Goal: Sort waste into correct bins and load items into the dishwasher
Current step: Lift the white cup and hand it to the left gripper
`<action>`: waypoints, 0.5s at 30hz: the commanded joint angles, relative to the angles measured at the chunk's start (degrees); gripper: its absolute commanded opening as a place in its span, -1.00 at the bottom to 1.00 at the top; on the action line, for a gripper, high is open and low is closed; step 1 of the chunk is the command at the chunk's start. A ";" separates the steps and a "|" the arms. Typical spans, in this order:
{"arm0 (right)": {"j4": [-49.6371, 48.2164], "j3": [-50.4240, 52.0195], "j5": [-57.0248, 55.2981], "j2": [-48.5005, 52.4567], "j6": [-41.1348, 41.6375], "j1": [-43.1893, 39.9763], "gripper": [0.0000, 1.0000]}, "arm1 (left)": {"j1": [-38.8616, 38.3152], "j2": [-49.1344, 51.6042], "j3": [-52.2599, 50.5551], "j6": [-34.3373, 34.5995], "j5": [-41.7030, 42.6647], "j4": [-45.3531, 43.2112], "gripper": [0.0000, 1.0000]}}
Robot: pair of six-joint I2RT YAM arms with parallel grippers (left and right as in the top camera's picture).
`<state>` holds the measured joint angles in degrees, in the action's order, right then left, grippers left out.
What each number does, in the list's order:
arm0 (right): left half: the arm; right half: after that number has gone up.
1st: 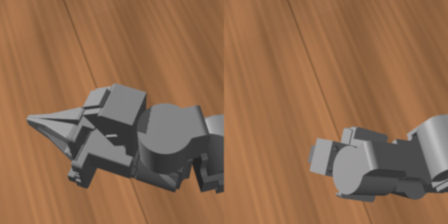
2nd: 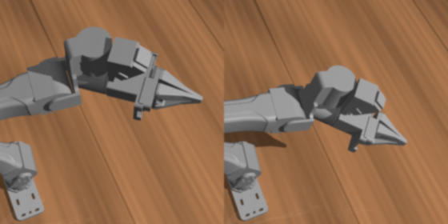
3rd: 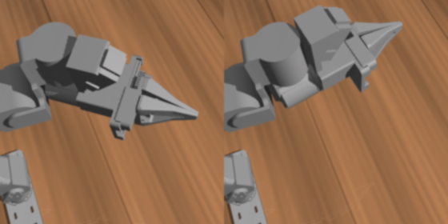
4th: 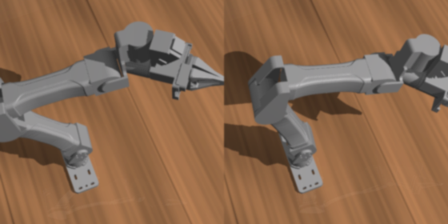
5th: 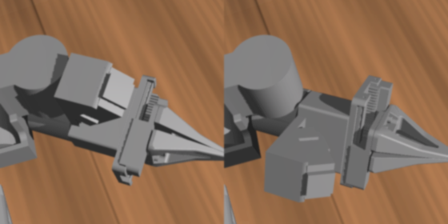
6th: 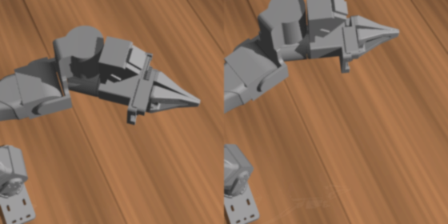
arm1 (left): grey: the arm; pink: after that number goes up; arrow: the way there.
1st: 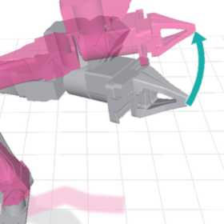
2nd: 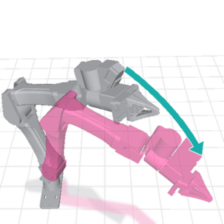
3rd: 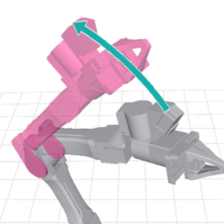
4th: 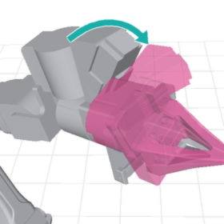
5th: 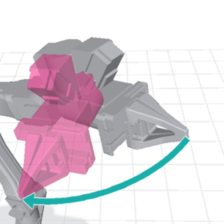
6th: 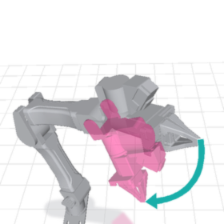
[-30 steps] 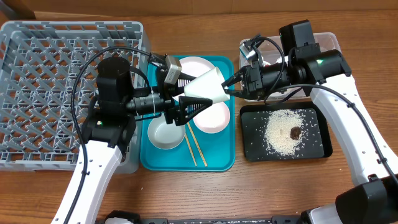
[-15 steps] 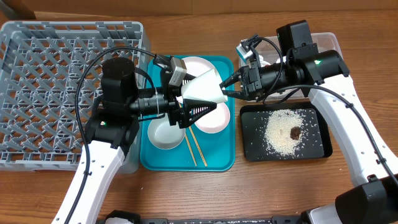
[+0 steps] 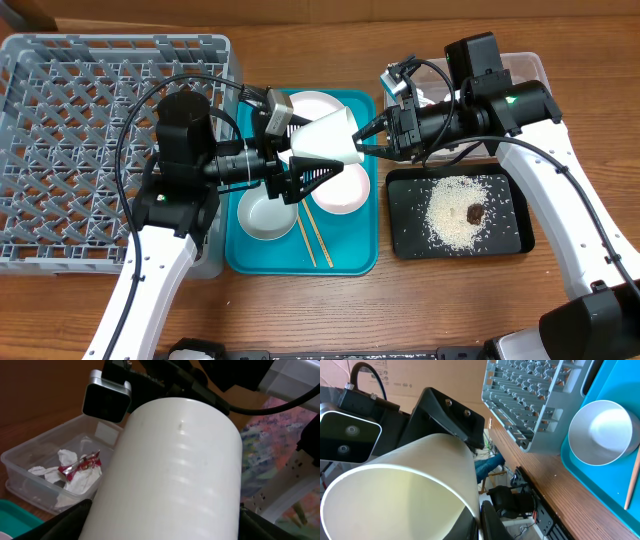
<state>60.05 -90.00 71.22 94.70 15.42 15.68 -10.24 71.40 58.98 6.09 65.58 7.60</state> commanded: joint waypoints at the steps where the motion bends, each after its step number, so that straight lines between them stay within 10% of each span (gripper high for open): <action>1: 0.15 -0.09 0.90 -0.28 -0.37 0.15 -0.92 | 0.96 0.28 1.18 0.44 -0.98 -1.51 0.70; 15: 0.31 -0.09 0.90 -0.28 -0.39 0.15 -0.92 | 0.94 0.26 1.20 0.81 0.50 -2.54 0.44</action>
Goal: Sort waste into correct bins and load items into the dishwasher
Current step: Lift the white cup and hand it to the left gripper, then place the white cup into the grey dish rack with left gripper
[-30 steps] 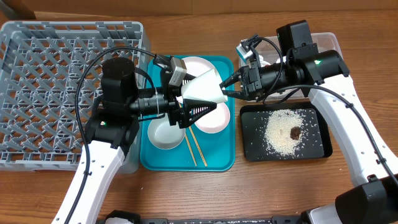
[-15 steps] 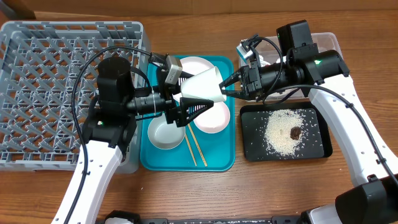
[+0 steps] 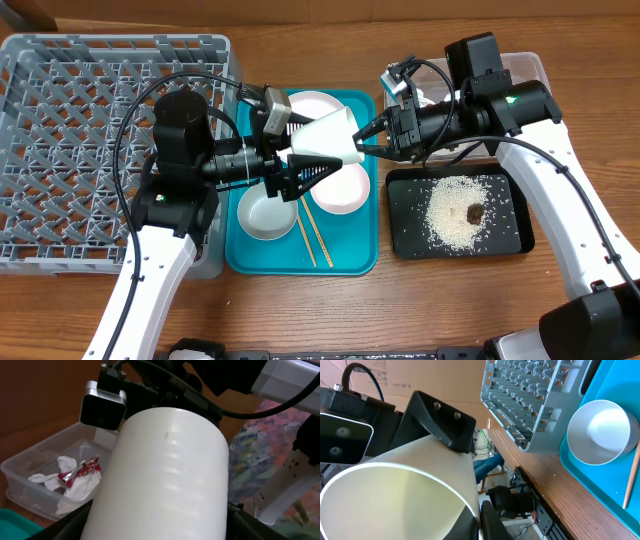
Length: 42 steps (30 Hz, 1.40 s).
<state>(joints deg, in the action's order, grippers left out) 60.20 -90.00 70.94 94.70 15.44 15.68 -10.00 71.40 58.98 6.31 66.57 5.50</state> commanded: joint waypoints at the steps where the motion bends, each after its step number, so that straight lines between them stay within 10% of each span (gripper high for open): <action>1: 0.15 -0.09 1.18 -0.28 -0.42 0.15 -0.92 | 0.70 0.26 1.20 0.59 -0.50 -0.44 0.37; 15: 0.59 -0.09 -16.20 -0.28 -0.17 -1.09 0.08 | 5.62 0.28 1.18 -0.44 -4.26 5.49 -0.16; 22: 4.00 -0.09 -37.20 -0.31 2.60 -7.06 0.09 | 12.55 0.11 1.20 -3.26 -23.85 22.01 -0.91; 42: 22.93 -3.45 -63.60 -3.04 -2.21 -20.96 0.13 | 32.30 -1.81 9.55 0.20 -62.90 57.96 -0.92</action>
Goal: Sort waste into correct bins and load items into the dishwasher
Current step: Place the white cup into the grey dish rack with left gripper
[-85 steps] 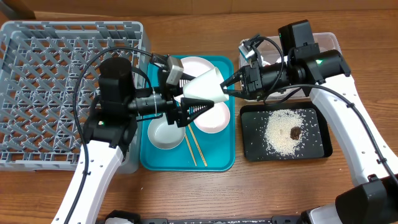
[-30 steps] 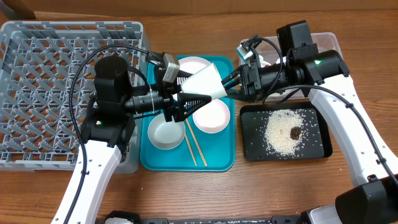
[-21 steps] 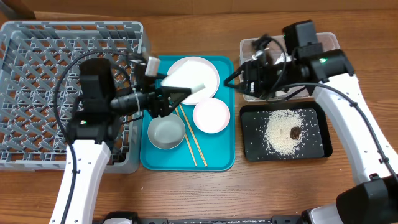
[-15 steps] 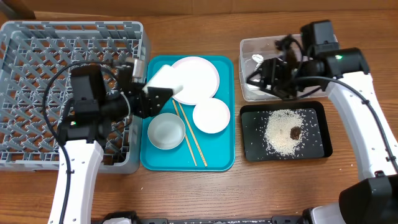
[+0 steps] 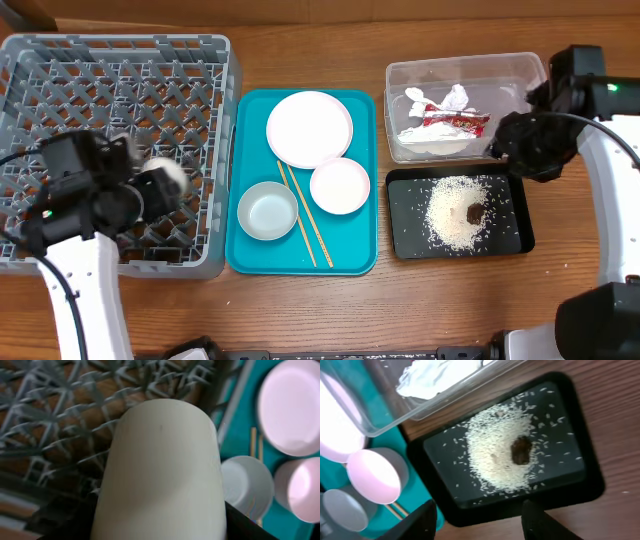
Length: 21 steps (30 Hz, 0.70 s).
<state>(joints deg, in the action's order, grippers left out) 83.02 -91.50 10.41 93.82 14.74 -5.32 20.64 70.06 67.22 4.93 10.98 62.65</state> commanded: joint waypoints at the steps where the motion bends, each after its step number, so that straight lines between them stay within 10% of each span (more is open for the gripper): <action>1: 0.50 -1.95 -3.08 -2.16 -1.51 0.04 0.14 | 2.47 -0.09 1.31 2.05 -8.68 0.96 -0.92; 21: 1.99 -1.95 -2.67 -2.16 -1.46 0.04 0.14 | 2.58 15.47 1.29 2.38 -9.64 -2.95 -0.69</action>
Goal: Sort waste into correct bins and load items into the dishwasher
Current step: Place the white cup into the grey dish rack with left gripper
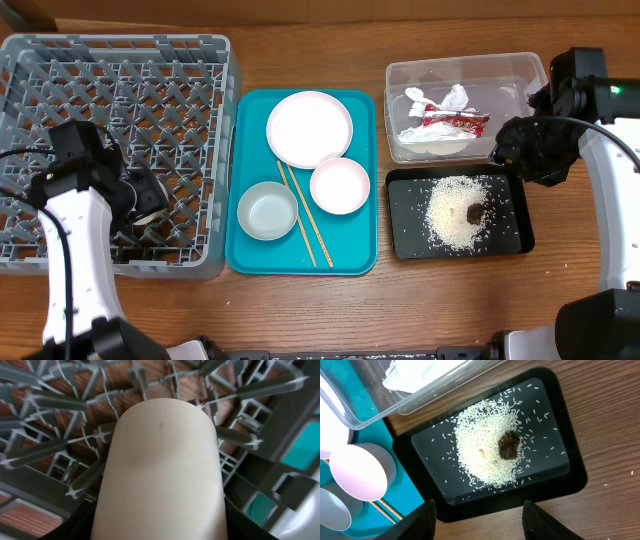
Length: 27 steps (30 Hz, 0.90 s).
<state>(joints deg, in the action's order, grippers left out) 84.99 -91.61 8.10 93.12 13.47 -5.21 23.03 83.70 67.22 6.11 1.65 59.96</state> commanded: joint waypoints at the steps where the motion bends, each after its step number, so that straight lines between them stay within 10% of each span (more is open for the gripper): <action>1: 0.09 -1.84 -0.35 -1.46 -0.20 -0.07 0.14 | 0.20 2.49 1.29 1.20 -0.31 -0.26 -0.62; 4: 0.31 -1.84 -0.35 -1.46 -0.20 -0.07 0.14 | 0.20 4.09 1.29 1.22 -0.11 -0.24 -0.12; 7: 0.74 -1.84 -0.35 -1.46 -0.20 -0.07 0.14 | 0.20 4.61 1.29 1.22 0.76 -0.22 1.00; 15: 1.60 -1.84 -0.35 -1.46 -0.20 -0.07 0.17 | -0.09 3.78 4.44 0.83 9.99 -0.17 1.00; 24: 2.36 -1.84 1.53 -1.46 -0.17 -0.07 1.00 | -11.72 -2.62 9.44 -0.98 14.86 -1.77 0.99; 27: 2.10 -1.84 2.23 -1.46 -0.15 -0.07 1.00 | -19.63 -3.13 9.44 -0.96 14.93 -1.86 0.99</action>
<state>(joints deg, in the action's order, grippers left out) 87.44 -91.70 9.06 93.12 13.41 -5.21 10.00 82.04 75.46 6.02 14.48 58.04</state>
